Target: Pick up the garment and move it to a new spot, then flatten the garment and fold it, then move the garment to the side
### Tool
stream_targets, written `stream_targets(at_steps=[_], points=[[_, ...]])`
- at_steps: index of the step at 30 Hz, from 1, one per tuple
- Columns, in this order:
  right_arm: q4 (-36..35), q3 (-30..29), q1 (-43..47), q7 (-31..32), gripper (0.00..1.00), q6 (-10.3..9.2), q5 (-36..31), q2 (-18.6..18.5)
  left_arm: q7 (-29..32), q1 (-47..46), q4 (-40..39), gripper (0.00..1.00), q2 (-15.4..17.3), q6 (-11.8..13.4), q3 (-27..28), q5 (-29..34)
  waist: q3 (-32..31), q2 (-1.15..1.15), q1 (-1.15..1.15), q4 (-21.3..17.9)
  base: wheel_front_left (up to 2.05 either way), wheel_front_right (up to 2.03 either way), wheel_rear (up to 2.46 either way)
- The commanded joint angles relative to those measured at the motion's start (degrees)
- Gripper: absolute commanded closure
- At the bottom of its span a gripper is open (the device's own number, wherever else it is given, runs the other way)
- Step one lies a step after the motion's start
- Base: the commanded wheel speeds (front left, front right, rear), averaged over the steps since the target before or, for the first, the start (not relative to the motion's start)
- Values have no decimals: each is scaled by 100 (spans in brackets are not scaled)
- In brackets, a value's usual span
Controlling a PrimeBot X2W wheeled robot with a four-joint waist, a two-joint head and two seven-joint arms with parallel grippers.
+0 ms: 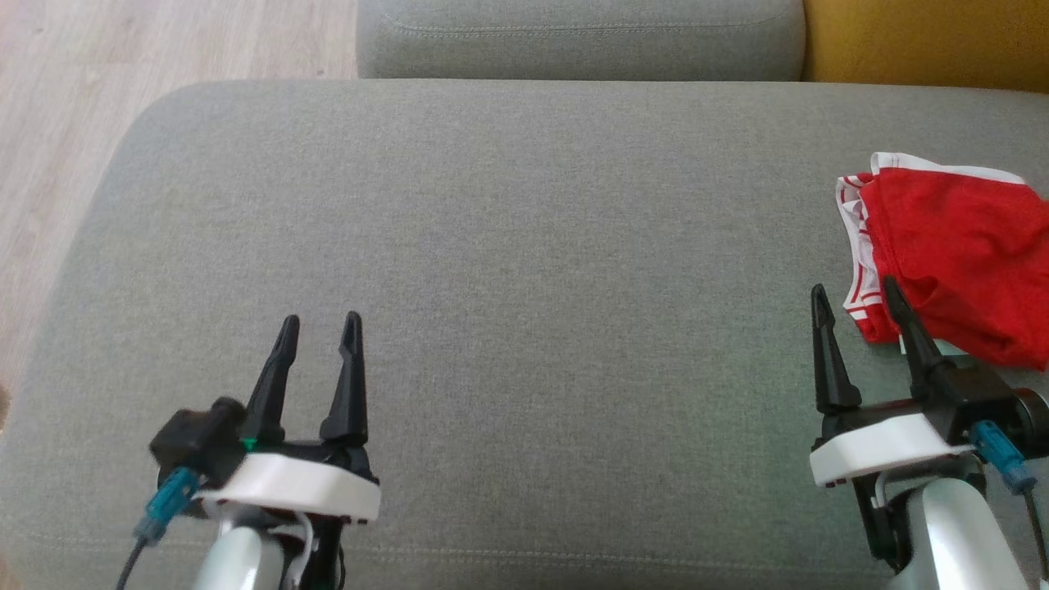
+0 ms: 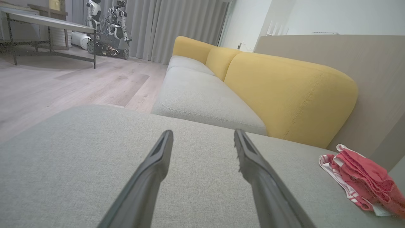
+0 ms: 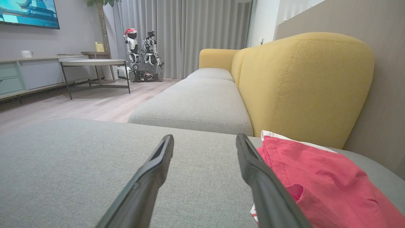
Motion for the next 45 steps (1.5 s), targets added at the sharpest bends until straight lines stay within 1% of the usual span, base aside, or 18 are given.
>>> stream_targets(at_steps=[1, 4, 10, 19, 20, 21, 22, 26, 45], points=[[-179, 163, -197, -59, 0, -4, 34, 1, -33, -127, -225, 0, 27, -68, 249, -104, 1, 0, 0, 0, 0, 0, 0], [-187, 174, -200, -73, 0, -4, 70, 1, -33, -113, -290, 0, 27, -159, 326, -245, 11, 0, 0, 0, 0, 0, 0], [-206, 166, -204, -88, 0, -4, 91, 1, -33, -88, -294, 0, 27, -256, 391, -344, 25, 0, 0, 8, 0, 0, 0], [-192, 172, -206, -86, 0, -4, 116, 1, -33, -83, -327, 0, 27, -302, 438, -432, 28, 0, 0, 30, 0, 0, 0], [-188, 177, -206, -84, 0, -4, 118, 1, -33, -80, -334, 0, 27, -300, 447, -457, 26, 0, 0, 31, 0, 0, 0], [-185, 182, -206, -84, 0, -4, 121, 1, -33, -62, -327, 0, 27, -289, 464, -610, 24, 0, 0, 31, 0, 0, 0], [-2, 42, -1, -24, 100, 0, 57, 5, 0, 57, -111, 100, -2, -270, 269, -666, 24, 0, 0, 33, 0, 0, 0], [305, 38, 86, 1, 100, 0, 96, 17, 10, 178, 205, 100, -13, -272, 256, -736, 23, 0, 0, 32, 0, 0, 0], [294, -44, 63, 288, 100, -1, 1585, 15, 284, 76, 319, 100, 55, -338, 421, -1871, -20, 0, 0, -57, 0, 0, 0]])
